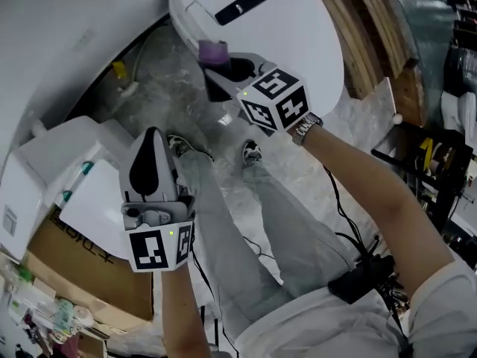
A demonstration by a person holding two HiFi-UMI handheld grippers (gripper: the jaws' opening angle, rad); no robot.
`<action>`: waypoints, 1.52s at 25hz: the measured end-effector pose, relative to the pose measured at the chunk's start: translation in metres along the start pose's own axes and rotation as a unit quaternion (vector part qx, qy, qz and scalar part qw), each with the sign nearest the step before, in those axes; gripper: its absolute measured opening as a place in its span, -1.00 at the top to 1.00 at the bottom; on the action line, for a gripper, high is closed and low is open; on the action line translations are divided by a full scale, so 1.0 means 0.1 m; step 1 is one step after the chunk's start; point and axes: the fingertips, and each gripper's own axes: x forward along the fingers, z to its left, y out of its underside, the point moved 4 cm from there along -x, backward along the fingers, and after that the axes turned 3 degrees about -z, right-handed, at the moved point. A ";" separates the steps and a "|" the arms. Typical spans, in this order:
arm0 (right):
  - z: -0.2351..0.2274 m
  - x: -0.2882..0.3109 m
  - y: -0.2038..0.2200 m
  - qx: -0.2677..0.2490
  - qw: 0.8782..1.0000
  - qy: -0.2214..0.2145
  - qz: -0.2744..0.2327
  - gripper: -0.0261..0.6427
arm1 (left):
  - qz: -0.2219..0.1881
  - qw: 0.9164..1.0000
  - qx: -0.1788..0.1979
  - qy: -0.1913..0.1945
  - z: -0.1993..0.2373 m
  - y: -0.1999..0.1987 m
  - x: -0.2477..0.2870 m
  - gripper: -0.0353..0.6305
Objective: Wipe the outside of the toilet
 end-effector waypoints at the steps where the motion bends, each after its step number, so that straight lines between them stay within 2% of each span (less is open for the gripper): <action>1: 0.03 -0.21 -0.03 -0.019 1.000 -0.011 -0.005 0.65 | -0.005 1.000 0.002 -0.004 -0.14 -0.06 -0.05 0.88; 7: 0.19 -1.55 -0.46 -0.105 0.991 -0.057 -0.054 0.65 | -0.038 0.999 0.010 -0.015 -1.04 -0.63 -0.35 0.88; 11: 0.24 -2.53 -0.88 -0.128 0.985 -0.082 -0.087 0.65 | -0.064 0.998 0.024 -0.008 -1.72 -1.21 -0.59 0.88; 15: 0.44 -3.49 -1.19 -0.176 0.971 -0.114 -0.111 0.65 | -0.083 0.995 0.058 0.024 -2.41 -1.87 -0.86 0.88; 17: 0.52 -3.89 -1.32 -0.191 0.967 -0.114 -0.122 0.65 | -0.079 0.991 0.098 0.036 -2.68 -2.10 -1.00 0.88; 19: 0.58 -4.22 -1.47 -0.191 0.965 -0.110 -0.139 0.65 | -0.076 0.987 0.133 0.040 -2.87 -2.25 -1.19 0.88; 20: 0.62 -4.38 -1.54 -0.188 0.965 -0.110 -0.149 0.65 | -0.076 0.987 0.139 0.036 -2.95 -2.31 -1.31 0.88; 25: 0.80 -5.14 -1.87 -0.179 0.956 -0.119 -0.199 0.65 | -0.088 0.988 0.122 -0.022 -3.20 -2.47 -1.83 0.88; 28: 0.96 -5.45 -1.97 -0.135 0.952 -0.135 -0.238 0.65 | -0.095 0.988 0.111 -0.053 -3.29 -2.64 -2.14 0.88; 32: 1.28 -5.62 -1.93 -0.087 0.947 -0.166 -0.262 0.65 | -0.113 0.982 0.123 -0.084 -3.37 -2.85 -2.39 0.88; 38: 1.87 -5.54 -1.95 -0.092 0.936 -0.210 -0.269 0.65 | -0.164 0.972 0.117 -0.122 -3.34 -3.17 -2.67 0.88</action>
